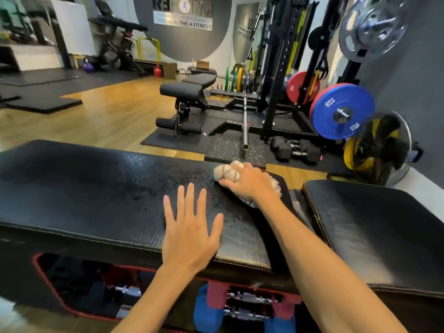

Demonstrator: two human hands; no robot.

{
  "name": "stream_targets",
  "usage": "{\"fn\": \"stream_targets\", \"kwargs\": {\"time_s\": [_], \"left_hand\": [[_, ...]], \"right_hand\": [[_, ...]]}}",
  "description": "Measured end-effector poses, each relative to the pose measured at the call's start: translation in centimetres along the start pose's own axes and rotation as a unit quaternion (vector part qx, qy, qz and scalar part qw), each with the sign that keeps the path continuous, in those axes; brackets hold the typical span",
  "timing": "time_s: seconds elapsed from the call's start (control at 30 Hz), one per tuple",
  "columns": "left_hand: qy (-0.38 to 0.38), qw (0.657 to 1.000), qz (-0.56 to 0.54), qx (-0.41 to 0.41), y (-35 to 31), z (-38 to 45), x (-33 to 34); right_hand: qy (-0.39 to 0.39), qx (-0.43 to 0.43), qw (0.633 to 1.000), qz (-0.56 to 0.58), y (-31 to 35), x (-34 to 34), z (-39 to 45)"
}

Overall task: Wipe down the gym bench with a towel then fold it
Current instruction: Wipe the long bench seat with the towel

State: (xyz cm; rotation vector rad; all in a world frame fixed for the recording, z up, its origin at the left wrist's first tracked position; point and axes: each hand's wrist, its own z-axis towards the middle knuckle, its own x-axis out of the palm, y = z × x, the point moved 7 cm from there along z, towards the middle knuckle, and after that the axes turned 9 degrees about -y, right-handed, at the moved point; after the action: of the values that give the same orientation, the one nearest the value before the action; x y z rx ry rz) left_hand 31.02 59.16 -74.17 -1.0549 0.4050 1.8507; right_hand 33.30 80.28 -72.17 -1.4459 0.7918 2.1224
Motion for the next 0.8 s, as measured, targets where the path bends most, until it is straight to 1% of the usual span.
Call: {"fn": "stream_targets", "kwargs": {"time_s": [0.07,0.13,0.2,0.23,0.3,0.33,0.4,0.6,0.7,0.8], "left_hand": [[0.000,1.000,-0.002,-0.003,-0.1,0.0,0.0],[-0.004,1.000,0.003,-0.003,0.0,-0.1,0.0],[-0.010,1.000,0.007,0.000,0.1,-0.1,0.0],[-0.012,1.000,0.008,0.001,0.2,-0.1,0.0],[-0.016,1.000,0.005,0.000,0.2,-0.1,0.1],[-0.017,1.000,0.005,-0.002,0.2,-0.1,0.2],[-0.014,1.000,0.000,-0.002,0.1,0.0,0.4],[-0.031,0.998,-0.045,-0.008,0.2,0.0,0.2],[-0.039,0.997,-0.064,-0.023,0.2,0.1,-0.1],[-0.049,0.995,-0.078,-0.044,0.6,0.1,-0.3]], "right_hand": [[0.010,-0.029,0.999,0.014,2.0,0.0,-1.5],[0.013,-0.078,0.996,0.038,3.3,-0.8,-4.8],[0.010,-0.109,0.992,0.057,2.7,-1.6,-8.0],[0.006,-0.102,0.993,0.060,1.5,-2.0,-8.9],[-0.001,-0.043,0.997,0.068,-1.5,-2.3,-9.0],[0.000,-0.010,0.998,0.065,-2.6,-2.3,-8.4],[0.006,0.026,0.999,0.044,-3.4,-2.0,-6.4],[-0.009,0.060,0.998,0.009,-1.3,-1.1,-3.4],[0.008,0.061,0.998,-0.009,-0.6,-0.6,-2.3],[0.027,0.058,0.998,-0.007,1.5,0.0,-1.6]]}}
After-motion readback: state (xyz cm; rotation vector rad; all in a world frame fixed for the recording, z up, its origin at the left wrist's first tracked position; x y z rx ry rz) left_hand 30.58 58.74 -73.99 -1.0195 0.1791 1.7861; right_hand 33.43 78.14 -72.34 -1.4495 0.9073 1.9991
